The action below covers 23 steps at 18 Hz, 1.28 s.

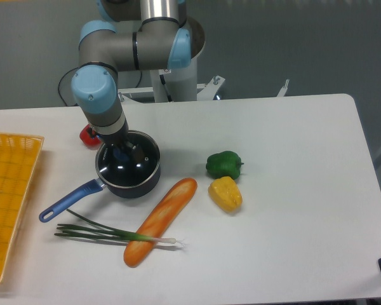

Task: Open the lid
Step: 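Close the gripper on the blue lid knob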

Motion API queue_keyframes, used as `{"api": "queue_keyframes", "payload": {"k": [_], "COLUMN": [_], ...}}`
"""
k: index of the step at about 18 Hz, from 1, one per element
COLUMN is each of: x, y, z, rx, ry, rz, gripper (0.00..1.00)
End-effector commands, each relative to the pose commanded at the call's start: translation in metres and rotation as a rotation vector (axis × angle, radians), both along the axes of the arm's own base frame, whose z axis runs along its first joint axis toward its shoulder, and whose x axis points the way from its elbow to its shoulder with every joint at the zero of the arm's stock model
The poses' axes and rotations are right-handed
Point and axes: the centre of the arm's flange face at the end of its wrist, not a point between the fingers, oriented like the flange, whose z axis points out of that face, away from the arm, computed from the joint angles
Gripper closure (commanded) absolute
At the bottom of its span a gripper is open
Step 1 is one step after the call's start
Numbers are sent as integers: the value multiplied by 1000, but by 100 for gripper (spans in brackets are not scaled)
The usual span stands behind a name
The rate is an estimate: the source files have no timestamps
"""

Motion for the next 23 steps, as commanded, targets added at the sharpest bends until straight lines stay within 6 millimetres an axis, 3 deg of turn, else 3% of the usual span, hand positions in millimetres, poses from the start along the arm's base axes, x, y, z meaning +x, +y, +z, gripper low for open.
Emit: {"api": "queue_keyframes", "payload": {"k": [7,12,23], "x": [-5,-1,-1], "y": [-6,-11,-14], "z": [6,-5,-2], "rx": [24,50,70], "ry": [-10,-6,-24], "rz": [28,50,61], "gripper": [0,0,0]}}
